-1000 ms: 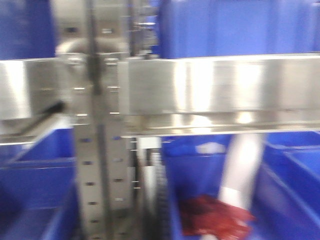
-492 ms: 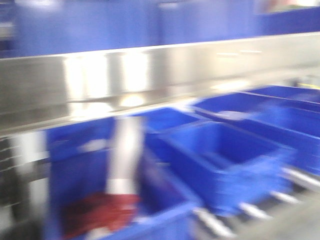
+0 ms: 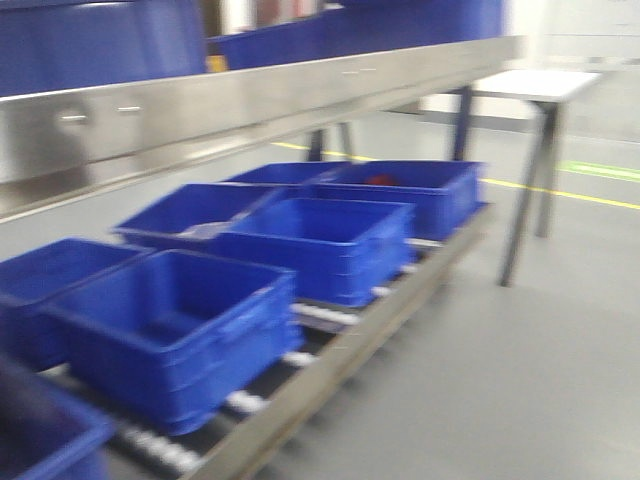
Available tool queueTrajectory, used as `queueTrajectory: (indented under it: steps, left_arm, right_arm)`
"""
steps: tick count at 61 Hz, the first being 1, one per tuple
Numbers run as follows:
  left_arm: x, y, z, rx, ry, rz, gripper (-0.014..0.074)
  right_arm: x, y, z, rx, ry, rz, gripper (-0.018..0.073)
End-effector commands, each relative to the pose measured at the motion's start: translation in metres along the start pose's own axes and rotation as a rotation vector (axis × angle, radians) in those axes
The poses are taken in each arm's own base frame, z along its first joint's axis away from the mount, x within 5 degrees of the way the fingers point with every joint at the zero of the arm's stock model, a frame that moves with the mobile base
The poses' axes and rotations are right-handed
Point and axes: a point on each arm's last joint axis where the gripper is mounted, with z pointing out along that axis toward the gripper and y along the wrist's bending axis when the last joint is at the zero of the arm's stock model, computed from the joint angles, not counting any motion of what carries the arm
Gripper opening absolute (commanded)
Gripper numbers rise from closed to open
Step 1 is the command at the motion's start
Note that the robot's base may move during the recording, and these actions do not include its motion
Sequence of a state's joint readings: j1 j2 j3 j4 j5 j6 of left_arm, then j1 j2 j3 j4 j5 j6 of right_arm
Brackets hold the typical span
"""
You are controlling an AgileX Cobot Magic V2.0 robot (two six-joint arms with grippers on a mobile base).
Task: Grab orange capacitor from left shelf to right conveyor
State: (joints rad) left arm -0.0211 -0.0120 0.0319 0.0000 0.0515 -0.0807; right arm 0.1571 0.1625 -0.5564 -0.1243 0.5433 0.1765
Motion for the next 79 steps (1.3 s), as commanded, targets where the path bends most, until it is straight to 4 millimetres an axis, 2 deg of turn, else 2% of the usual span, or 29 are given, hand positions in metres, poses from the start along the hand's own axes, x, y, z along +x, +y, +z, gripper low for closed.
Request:
queueTrajectory:
  steps: [1, 79]
  left_arm:
    - [-0.0141, -0.0013, -0.0027, 0.013, -0.123, -0.002, -0.0105]
    - [-0.0141, -0.0013, -0.0027, 0.013, -0.123, -0.002, -0.0105]
  right_arm:
    - [-0.0162, 0.0017, -0.0019, -0.015, -0.105, -0.009, 0.0114]
    - [-0.0163, 0.0016, -0.0019, -0.014, -0.106, -0.009, 0.0114]
